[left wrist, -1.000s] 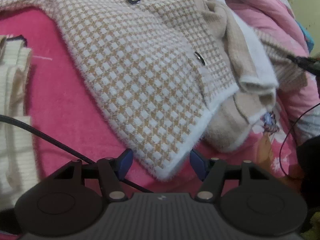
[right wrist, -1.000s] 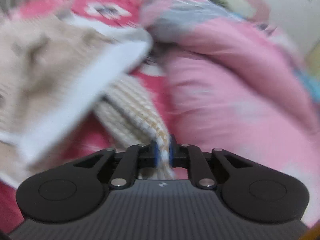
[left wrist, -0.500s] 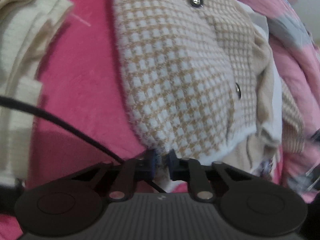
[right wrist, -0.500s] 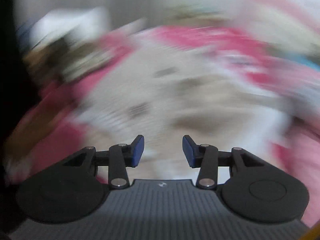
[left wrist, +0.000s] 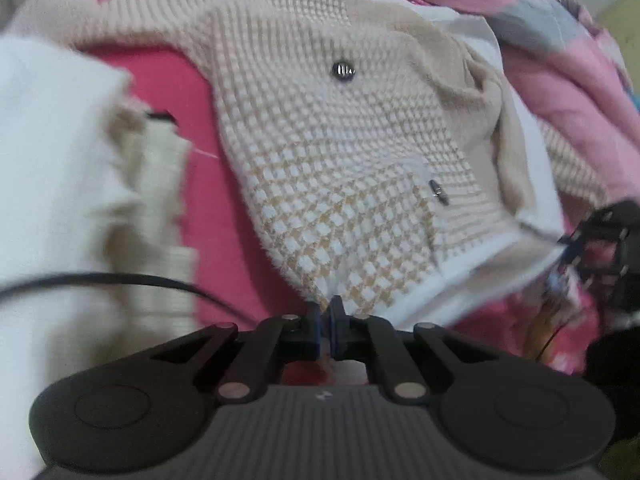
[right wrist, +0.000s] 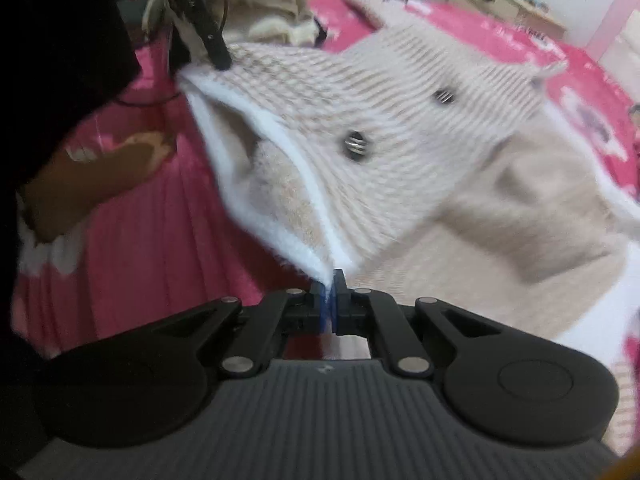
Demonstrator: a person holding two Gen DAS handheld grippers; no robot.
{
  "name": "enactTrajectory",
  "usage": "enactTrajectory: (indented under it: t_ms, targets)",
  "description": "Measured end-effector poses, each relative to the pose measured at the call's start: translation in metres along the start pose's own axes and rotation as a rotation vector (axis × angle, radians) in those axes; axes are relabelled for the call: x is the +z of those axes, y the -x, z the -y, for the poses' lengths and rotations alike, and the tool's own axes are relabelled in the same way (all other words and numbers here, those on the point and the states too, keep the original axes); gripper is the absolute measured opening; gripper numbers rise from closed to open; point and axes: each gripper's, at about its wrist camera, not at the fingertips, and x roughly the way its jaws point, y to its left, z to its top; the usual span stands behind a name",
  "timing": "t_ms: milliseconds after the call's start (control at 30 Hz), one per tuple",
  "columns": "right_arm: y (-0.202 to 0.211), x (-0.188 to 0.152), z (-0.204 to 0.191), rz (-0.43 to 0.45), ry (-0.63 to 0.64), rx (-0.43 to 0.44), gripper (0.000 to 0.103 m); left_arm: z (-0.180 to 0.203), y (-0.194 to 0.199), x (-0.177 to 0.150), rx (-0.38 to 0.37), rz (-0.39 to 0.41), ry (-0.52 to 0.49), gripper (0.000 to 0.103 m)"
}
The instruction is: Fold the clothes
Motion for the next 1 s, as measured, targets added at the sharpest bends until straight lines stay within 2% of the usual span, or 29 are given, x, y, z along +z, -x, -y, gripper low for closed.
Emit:
enactTrajectory:
  t_ms: [100,233,333,367,400,433,500,567,667,733,767,800,833,867,900,933,967,1000]
  targets:
    - [-0.002,-0.006,-0.007,-0.04,0.097,0.004,0.001,0.01,-0.003,0.002,0.034,-0.051,-0.101,0.004]
    - [-0.021,-0.01,-0.014,-0.118,0.101,0.097,0.005,0.016,-0.045,-0.007,0.096,-0.165,-0.219,0.006]
    - [-0.035,-0.012,-0.019,-0.176,0.104,0.167,0.011,0.011,-0.059,-0.01,0.084,-0.205,-0.219,0.011]
    - [-0.039,-0.013,-0.021,-0.196,0.104,0.19,0.013,0.013,-0.057,-0.01,0.071,-0.196,-0.233,0.013]
    - [-0.039,-0.012,-0.017,-0.198,0.069,0.223,0.017,0.014,-0.053,-0.01,0.049,-0.179,-0.24,0.019]
    - [-0.028,-0.008,0.0,-0.16,-0.047,0.276,0.02,0.015,-0.05,-0.01,0.025,-0.164,-0.234,0.027]
    - [-0.031,-0.005,0.018,-0.117,-0.235,0.328,0.038,0.012,-0.05,-0.007,-0.007,-0.141,-0.19,0.035]
    - [-0.047,-0.006,0.03,-0.092,-0.402,0.35,0.046,0.008,-0.051,-0.004,-0.024,-0.123,-0.142,0.038]
    - [-0.07,-0.006,0.047,-0.052,-0.652,0.381,0.046,0.0,-0.058,-0.008,-0.01,-0.119,-0.101,0.042]
    - [-0.085,-0.006,0.058,-0.025,-0.819,0.4,0.046,-0.002,-0.066,-0.01,0.012,-0.131,-0.074,0.05]
    - [-0.093,-0.008,0.06,-0.015,-0.884,0.406,0.044,-0.003,-0.07,-0.011,0.025,-0.14,-0.059,0.05]
    - [-0.099,-0.011,0.055,-0.014,-0.908,0.406,0.037,-0.003,-0.074,-0.012,0.037,-0.156,-0.044,0.05]
    - [-0.102,-0.014,0.051,-0.006,-0.931,0.407,0.03,-0.003,-0.078,-0.013,0.049,-0.171,-0.03,0.046]
    - [-0.1,-0.016,0.049,0.015,-0.953,0.411,0.018,-0.003,-0.083,-0.014,0.063,-0.183,-0.019,0.044]
    - [-0.097,-0.017,0.047,0.034,-0.973,0.415,0.01,-0.002,-0.087,-0.015,0.083,-0.188,-0.01,0.03]
    - [-0.094,-0.019,0.046,0.049,-0.988,0.421,0.01,-0.002,-0.09,-0.016,0.1,-0.185,-0.005,0.022]
    - [-0.09,-0.021,0.045,0.064,-1.002,0.426,0.009,-0.001,-0.091,-0.017,0.1,-0.179,-0.003,0.02]
    - [-0.086,-0.022,0.043,0.076,-1.01,0.428,0.008,-0.002,-0.091,-0.016,0.095,-0.173,0.004,0.014]
